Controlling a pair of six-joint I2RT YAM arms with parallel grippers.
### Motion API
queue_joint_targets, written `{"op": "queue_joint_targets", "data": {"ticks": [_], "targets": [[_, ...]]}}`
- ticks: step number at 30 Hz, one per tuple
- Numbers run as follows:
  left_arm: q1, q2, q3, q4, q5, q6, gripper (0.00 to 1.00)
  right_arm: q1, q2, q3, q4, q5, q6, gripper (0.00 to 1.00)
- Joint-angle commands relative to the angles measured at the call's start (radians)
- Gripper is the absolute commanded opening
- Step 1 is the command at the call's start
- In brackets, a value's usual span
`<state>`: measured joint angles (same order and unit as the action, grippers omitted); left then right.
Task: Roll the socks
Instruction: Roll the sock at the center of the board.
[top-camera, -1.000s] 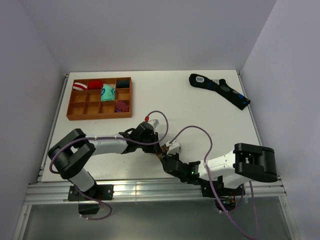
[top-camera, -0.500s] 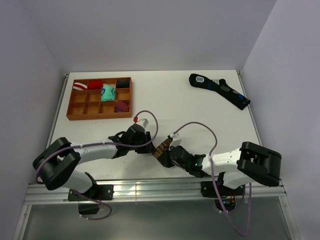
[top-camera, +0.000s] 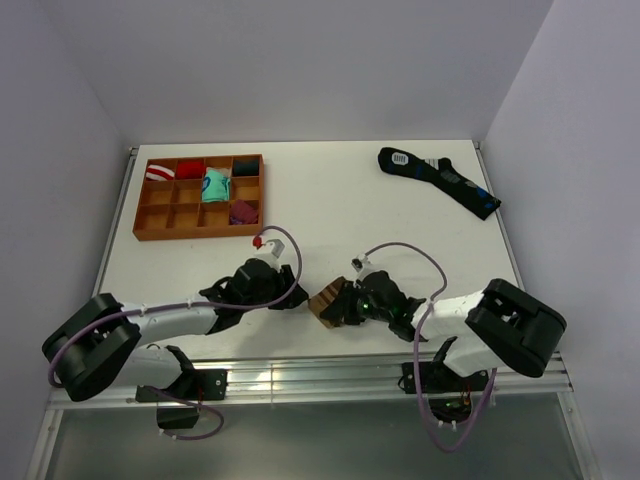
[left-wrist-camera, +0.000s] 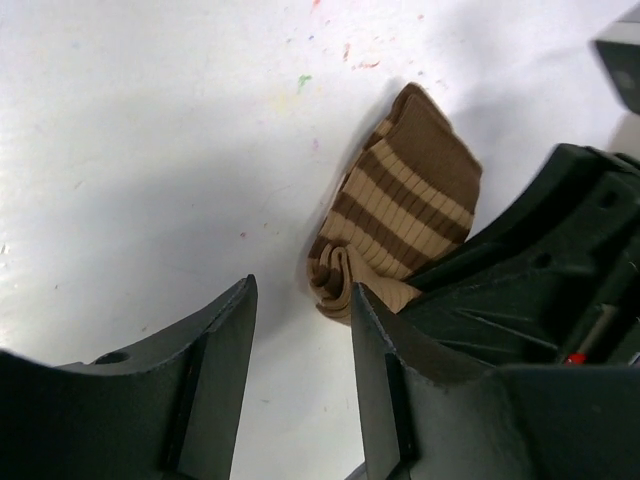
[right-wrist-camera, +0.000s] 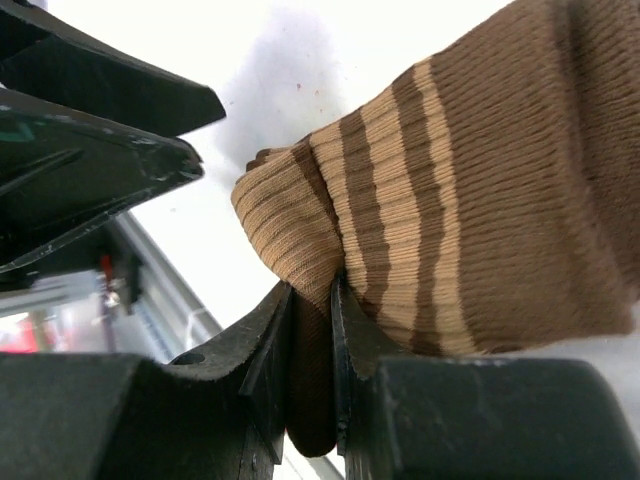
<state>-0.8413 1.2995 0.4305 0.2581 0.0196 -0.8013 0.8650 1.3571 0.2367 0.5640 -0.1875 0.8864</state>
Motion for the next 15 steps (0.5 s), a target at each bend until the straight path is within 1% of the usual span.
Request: {"op": "queue_joint_targets", "data": {"ticks": [1, 5, 6, 7, 10, 11, 15], "targets": [[-0.007, -0.025, -0.022, 0.162, -0.015, 0.043, 0.49, -0.049, 0.031, -0.045, 0.034, -0.156, 0.054, 0.12], [-0.025, 0.006, -0.032, 0.239, -0.015, 0.071, 0.49, -0.129, 0.1, -0.085, 0.151, -0.292, 0.106, 0.13], [-0.034, 0.023, -0.041, 0.262, -0.015, 0.077, 0.49, -0.145, 0.12, -0.089, 0.209, -0.352, 0.13, 0.13], [-0.038, 0.032, -0.044, 0.297, -0.015, 0.089, 0.5, -0.177, 0.141, -0.103, 0.239, -0.377, 0.144, 0.13], [-0.056, 0.066, -0.052, 0.348, -0.015, 0.123, 0.51, -0.221, 0.246, -0.131, 0.39, -0.472, 0.203, 0.13], [-0.061, 0.082, -0.049, 0.36, -0.015, 0.131, 0.51, -0.245, 0.296, -0.138, 0.471, -0.489, 0.218, 0.13], [-0.073, 0.129, -0.047, 0.38, -0.038, 0.148, 0.5, -0.287, 0.416, -0.16, 0.606, -0.533, 0.279, 0.13]]}}
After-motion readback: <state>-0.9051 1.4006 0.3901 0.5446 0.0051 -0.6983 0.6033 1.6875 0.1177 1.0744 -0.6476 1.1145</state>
